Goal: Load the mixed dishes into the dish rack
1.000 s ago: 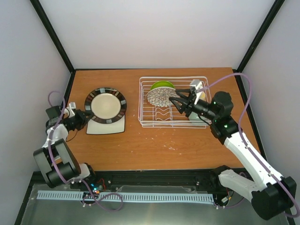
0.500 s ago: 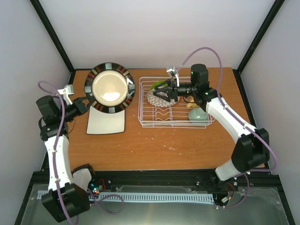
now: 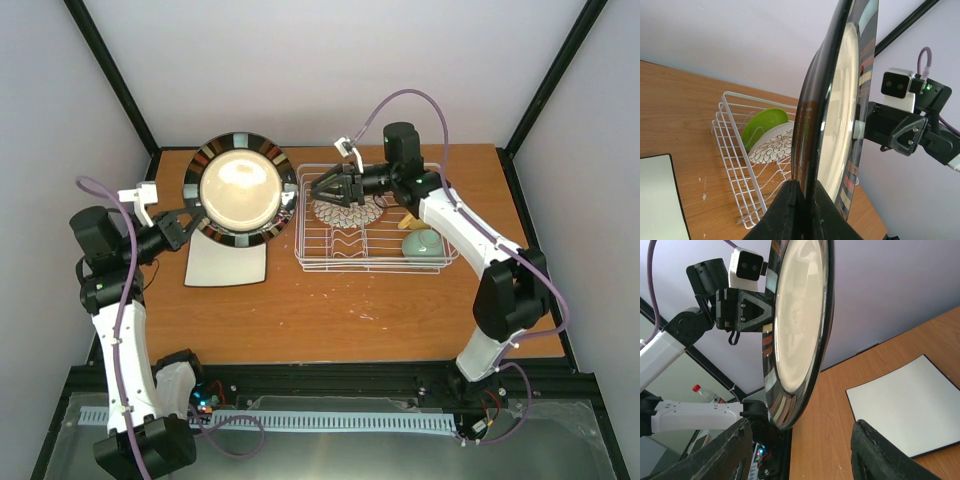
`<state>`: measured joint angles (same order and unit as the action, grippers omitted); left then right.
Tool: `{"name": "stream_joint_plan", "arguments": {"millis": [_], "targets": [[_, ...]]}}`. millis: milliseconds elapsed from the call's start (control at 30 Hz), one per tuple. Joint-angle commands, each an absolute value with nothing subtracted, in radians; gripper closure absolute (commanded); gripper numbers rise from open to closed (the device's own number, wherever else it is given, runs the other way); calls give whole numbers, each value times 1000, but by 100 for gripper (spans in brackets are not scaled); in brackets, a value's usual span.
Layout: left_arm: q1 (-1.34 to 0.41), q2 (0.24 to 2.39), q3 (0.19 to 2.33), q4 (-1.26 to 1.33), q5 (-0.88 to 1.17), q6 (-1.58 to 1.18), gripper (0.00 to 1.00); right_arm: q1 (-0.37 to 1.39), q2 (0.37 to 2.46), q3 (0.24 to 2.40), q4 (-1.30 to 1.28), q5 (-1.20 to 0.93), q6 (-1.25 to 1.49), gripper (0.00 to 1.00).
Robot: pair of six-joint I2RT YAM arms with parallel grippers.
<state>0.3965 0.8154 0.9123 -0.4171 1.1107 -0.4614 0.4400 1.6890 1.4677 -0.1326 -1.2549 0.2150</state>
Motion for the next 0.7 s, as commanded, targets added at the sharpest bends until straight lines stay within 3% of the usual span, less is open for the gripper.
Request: {"name": "stream_joint_plan", "arguments": {"millis": [0,467,567,667], "targets": [[391,765,966,-322,1196,-488,99,462,1728,1539,-136,-1264,243,46],[390,761,979,-309,1206,-492,99,560,1883,1753,-120,-1265,308,52],[391,764,982,-301,1207,-495,99,585,1919,1804,-138,-1267,308,62],[390,764,982,-298,1206,-497,99,605,1945,1844,-138,-1278,321,85]]}}
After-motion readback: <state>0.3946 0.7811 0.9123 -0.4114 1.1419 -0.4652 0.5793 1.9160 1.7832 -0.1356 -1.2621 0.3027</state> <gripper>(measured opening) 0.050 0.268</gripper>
